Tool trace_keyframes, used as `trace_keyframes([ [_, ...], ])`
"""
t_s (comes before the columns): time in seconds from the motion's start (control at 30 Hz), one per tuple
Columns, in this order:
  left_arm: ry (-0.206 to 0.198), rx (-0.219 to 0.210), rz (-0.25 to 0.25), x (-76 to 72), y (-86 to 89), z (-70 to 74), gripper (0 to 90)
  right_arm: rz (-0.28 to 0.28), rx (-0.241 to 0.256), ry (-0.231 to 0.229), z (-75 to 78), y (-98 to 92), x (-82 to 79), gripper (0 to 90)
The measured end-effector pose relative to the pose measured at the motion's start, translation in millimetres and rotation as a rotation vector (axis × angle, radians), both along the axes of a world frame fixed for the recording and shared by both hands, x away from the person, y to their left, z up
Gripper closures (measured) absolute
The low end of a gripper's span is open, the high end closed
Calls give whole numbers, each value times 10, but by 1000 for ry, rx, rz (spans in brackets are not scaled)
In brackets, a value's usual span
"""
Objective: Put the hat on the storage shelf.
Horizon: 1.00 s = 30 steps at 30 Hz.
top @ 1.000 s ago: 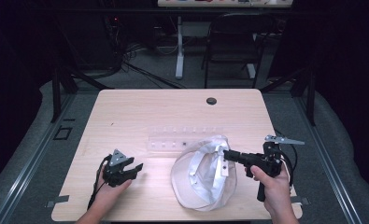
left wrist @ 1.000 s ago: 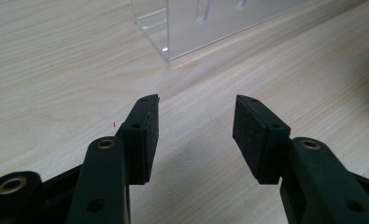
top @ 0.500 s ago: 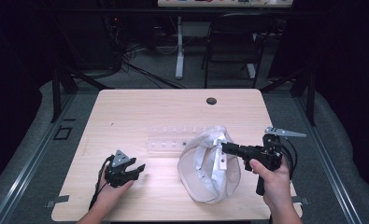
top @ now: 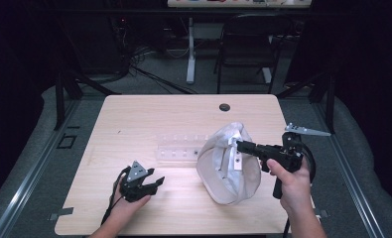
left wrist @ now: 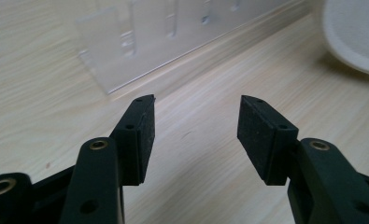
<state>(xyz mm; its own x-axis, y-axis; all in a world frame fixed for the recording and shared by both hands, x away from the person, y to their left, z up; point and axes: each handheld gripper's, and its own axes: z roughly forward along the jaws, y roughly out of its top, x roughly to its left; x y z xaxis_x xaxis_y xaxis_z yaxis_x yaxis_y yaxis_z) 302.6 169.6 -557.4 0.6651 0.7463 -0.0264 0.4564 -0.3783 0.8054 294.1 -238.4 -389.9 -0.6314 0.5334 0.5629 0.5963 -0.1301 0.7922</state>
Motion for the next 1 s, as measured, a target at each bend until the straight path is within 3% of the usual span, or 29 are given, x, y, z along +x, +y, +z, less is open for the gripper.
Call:
trace_keyframes([
  [0.23, -40, -16, -96, -154, -341, 99, 436, 1, 12, -6, 74, 53, 70, 854],
  [0.4, -49, -34, -134, -217, -501, 148, 431, -1, 9, -12, 119, 100, 91, 854],
  [0.47, -44, -67, -164, -244, -621, 195, 429, -4, 13, -15, 145, 129, 110, 854],
  [0.67, -66, -95, -209, -303, -836, 265, 402, -6, 3, -20, 182, 171, 129, 854],
  [1.0, -100, -68, -289, -413, -1160, 301, 358, -23, 2, -18, 208, 203, 196, 854],
])
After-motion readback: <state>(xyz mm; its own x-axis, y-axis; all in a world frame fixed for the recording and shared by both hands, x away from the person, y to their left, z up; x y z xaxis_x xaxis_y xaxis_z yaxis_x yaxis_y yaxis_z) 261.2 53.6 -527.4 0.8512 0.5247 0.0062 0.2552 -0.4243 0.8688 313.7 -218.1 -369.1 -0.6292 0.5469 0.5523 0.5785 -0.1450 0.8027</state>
